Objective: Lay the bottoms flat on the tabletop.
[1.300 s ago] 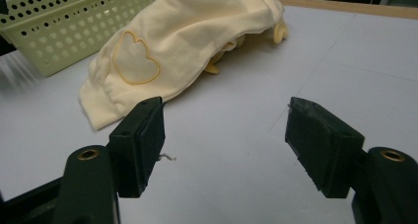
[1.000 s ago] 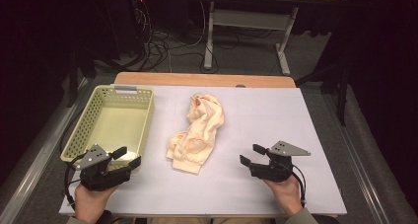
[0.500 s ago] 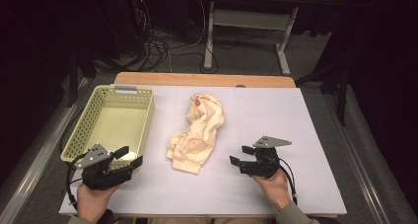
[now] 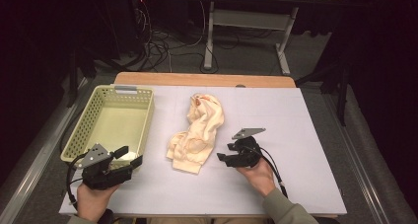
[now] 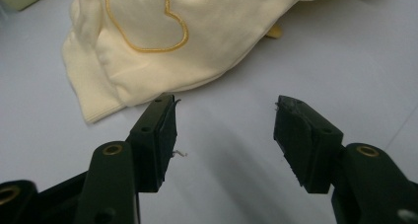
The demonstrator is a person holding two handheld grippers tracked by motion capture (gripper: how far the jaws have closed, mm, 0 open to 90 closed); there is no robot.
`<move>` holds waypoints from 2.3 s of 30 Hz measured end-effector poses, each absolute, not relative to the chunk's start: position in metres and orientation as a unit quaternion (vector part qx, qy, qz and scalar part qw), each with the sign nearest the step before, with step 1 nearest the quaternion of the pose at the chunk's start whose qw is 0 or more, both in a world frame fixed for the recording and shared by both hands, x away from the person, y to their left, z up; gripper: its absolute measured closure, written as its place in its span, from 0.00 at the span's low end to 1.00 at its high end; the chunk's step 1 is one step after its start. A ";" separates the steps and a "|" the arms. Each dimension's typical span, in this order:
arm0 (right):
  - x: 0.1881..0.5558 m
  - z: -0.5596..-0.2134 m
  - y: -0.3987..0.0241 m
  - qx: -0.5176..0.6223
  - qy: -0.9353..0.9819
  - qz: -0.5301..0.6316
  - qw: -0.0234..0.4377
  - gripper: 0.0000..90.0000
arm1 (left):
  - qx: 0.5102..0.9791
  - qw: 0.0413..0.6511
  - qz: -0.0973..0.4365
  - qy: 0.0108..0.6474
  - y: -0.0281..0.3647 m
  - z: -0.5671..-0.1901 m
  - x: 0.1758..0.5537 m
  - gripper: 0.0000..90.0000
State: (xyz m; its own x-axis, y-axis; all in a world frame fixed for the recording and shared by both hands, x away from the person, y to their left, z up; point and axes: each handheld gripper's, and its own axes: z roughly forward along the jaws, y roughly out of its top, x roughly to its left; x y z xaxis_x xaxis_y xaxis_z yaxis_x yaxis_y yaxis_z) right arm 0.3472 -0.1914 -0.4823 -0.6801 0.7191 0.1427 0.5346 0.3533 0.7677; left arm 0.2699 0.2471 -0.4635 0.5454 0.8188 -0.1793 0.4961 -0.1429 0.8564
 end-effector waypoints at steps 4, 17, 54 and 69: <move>0.354 -0.484 -0.183 0.383 0.827 0.400 0.098 0.47 | 0.734 0.481 0.169 0.449 0.248 -0.464 0.270 0.39; 0.380 -0.487 -0.147 0.357 0.859 0.356 0.087 0.49 | 0.737 0.478 0.174 0.445 0.247 -0.464 0.270 0.39; 0.411 -0.497 -0.100 0.324 0.895 0.301 0.059 0.95 | 0.736 0.479 0.177 0.444 0.247 -0.465 0.269 0.39; 0.404 -0.484 -0.119 0.307 0.901 0.301 0.061 0.95 | 0.735 0.480 0.177 0.445 0.248 -0.465 0.269 0.39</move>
State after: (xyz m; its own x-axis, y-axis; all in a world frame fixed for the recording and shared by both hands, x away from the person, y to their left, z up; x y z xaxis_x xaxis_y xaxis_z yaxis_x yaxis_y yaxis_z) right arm 0.4036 -0.1194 -0.4844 -0.8038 0.5901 0.0754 0.5168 0.6297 0.5800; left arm 0.2690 0.2476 -0.4651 0.5423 0.8235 -0.1669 0.4842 -0.1440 0.8630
